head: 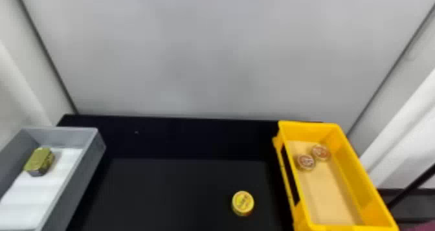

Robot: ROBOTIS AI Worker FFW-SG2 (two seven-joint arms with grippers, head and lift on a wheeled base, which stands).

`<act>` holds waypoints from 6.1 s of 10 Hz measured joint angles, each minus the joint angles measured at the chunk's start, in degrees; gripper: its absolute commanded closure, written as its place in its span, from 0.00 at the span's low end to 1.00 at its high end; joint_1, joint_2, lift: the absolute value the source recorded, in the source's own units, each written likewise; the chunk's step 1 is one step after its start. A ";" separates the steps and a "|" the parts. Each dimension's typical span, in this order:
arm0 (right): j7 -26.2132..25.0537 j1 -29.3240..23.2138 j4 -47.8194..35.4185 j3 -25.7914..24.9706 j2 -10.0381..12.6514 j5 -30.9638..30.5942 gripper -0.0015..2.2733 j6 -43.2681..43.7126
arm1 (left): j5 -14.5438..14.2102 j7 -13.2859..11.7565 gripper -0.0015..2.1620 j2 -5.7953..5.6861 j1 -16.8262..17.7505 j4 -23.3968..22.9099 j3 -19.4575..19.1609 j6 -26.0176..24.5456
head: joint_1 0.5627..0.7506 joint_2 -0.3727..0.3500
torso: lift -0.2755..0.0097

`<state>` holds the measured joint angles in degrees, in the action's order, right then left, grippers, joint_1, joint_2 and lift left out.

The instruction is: Pick up the round yellow can and place it in the yellow rectangular box

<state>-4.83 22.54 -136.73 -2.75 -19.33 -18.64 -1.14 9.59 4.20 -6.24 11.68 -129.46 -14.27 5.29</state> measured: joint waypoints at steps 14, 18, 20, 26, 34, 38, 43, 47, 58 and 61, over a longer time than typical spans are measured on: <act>0.09 -0.30 0.06 0.11 0.00 0.18 0.06 -0.05 | -0.53 0.31 0.04 0.00 -0.05 0.20 0.34 0.34 | 0.70 0.41 | 0.96; 0.09 -0.30 0.06 0.11 0.00 0.24 0.06 0.00 | -0.54 0.20 0.04 0.00 0.01 0.19 0.37 0.33 | 0.70 0.41 | 0.96; 0.08 -0.30 0.06 0.11 0.00 0.26 0.06 0.00 | -0.54 0.19 0.04 0.00 0.01 0.17 0.37 0.27 | 0.70 0.41 | 0.96; 0.05 -0.38 0.06 0.09 0.00 0.42 0.06 -0.01 | -0.55 0.12 0.04 0.00 0.06 0.18 0.52 0.22 | 0.70 0.41 | 0.96; 0.14 2.10 1.60 -0.36 1.98 19.43 0.04 -46.91 | -0.54 -0.44 0.04 0.03 0.73 0.25 1.13 -0.66 | 0.70 0.41 | 0.96; 6.26 6.37 10.23 0.87 2.37 32.27 0.05 -67.30 | -0.54 -0.61 0.04 0.32 1.08 0.49 1.70 -0.96 | 0.70 0.41 | 0.96; 19.56 4.11 25.90 6.94 2.46 35.57 0.04 -71.43 | -0.54 -1.21 0.04 1.07 2.36 2.45 3.18 -1.04 | 0.70 0.41 | 0.96; 53.28 0.01 35.15 12.66 6.02 0.34 0.05 -65.50 | -0.48 -1.48 0.04 2.32 2.81 3.98 3.34 -0.96 | 0.70 0.41 | 0.96; 61.51 -4.10 55.67 20.56 7.54 -7.83 0.04 -55.65 | -0.54 -1.13 0.04 3.25 2.19 4.47 2.24 0.24 | 0.70 0.41 | 0.96; 61.86 -4.24 59.72 22.14 7.12 -7.83 0.04 -53.60 | -0.61 -1.13 0.04 3.28 2.09 4.62 2.09 0.53 | 0.70 0.41 | 0.96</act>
<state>57.03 18.30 -77.01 19.39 -12.22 -26.47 -54.74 8.98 3.07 -2.97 13.77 -124.83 -12.18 5.83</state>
